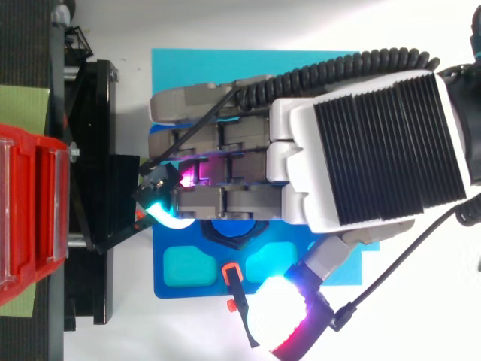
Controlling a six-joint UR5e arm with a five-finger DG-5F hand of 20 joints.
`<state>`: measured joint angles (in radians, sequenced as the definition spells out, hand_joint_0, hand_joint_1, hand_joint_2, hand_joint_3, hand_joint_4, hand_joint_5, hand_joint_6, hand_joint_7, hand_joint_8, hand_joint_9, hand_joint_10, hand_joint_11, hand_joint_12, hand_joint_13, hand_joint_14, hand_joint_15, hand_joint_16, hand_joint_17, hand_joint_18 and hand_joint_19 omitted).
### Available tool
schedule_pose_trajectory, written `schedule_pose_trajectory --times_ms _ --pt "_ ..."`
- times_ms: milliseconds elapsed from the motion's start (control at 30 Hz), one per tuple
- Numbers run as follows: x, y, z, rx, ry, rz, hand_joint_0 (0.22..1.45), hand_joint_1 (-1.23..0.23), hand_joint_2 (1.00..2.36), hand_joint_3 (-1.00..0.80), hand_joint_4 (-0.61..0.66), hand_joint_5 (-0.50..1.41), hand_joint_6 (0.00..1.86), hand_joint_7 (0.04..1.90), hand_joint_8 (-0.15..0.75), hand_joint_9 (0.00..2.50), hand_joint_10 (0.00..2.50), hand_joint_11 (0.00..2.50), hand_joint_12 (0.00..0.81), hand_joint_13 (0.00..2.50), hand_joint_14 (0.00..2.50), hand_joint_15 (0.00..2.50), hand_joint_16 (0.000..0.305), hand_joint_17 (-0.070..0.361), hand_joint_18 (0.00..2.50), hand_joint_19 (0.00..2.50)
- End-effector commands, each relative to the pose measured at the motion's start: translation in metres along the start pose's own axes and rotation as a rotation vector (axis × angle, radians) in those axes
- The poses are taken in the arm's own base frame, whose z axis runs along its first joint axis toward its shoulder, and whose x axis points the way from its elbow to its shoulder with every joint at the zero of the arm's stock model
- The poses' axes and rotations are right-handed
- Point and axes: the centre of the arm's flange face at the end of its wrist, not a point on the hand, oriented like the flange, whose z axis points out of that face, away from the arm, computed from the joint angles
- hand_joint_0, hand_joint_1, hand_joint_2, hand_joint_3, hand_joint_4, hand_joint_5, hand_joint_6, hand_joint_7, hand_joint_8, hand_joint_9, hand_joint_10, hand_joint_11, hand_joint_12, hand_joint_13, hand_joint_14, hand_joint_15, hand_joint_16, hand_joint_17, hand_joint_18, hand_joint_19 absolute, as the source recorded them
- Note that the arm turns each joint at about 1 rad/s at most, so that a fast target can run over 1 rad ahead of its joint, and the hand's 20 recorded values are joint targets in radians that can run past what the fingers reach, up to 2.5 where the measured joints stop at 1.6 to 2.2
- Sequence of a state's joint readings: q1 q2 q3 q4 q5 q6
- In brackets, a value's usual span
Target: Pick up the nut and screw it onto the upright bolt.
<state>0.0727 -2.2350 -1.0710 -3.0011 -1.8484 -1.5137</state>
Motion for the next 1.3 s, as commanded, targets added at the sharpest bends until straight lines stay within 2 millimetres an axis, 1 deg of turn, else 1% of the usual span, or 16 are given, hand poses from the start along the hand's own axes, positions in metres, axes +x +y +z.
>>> schedule_pose_trajectory --times_ms 0,100,333,533,667,767,933,1233,1267 --pt "0.004 0.0 0.0 0.001 0.001 0.001 0.47 0.04 1.0 -0.5 0.21 -0.11 0.5 0.66 0.239 0.69 0.0 0.0 0.315 0.42 0.0 0.0 0.035 0.079 0.08 0.0" --pt "0.009 0.001 -0.001 0.007 0.003 0.002 0.47 0.04 1.0 -0.5 0.21 -0.11 0.5 0.67 0.24 0.69 0.0 0.0 0.315 0.42 0.0 0.0 0.035 0.079 0.08 0.0" --pt "0.009 0.001 -0.001 0.007 0.0 0.0 0.47 0.04 1.0 -0.5 0.21 -0.11 0.5 0.69 0.246 0.69 0.0 0.0 0.316 0.41 0.0 0.0 0.035 0.079 0.08 0.0" --pt "0.011 0.0 -0.002 0.009 0.009 0.001 0.47 0.04 1.0 -0.5 0.21 -0.1 0.5 0.74 0.253 0.69 0.0 0.0 0.315 0.42 0.0 0.0 0.035 0.079 0.08 0.0" --pt "0.01 -0.002 -0.003 0.012 0.009 0.001 0.48 0.03 1.0 -0.5 0.23 -0.08 0.5 0.84 0.262 0.71 0.0 0.0 0.31 0.44 0.0 0.0 0.034 0.077 0.1 0.0" --pt "0.01 -0.003 -0.004 0.012 0.012 0.002 0.49 0.01 1.0 -0.5 0.27 -0.05 0.5 0.98 0.267 0.75 0.0 0.0 0.301 0.47 0.0 0.0 0.033 0.073 0.13 0.0" --pt "0.01 -0.007 -0.006 0.015 0.013 0.002 0.5 -0.01 1.0 -0.5 0.23 -0.02 0.5 1.14 0.272 0.82 0.0 0.0 0.291 0.52 0.0 0.0 0.031 0.069 0.17 0.0" --pt "0.01 -0.018 -0.011 0.026 0.014 -0.017 0.51 -0.03 1.0 -0.5 0.2 0.02 0.5 1.3 0.282 0.89 0.0 0.0 0.279 0.57 0.0 0.0 0.029 0.064 0.23 0.0" --pt "0.01 -0.019 -0.012 0.027 0.014 -0.017 0.51 -0.04 1.0 -0.5 0.19 0.04 0.5 1.36 0.278 0.91 0.0 0.0 0.273 0.59 0.0 0.0 0.028 0.063 0.25 0.0"
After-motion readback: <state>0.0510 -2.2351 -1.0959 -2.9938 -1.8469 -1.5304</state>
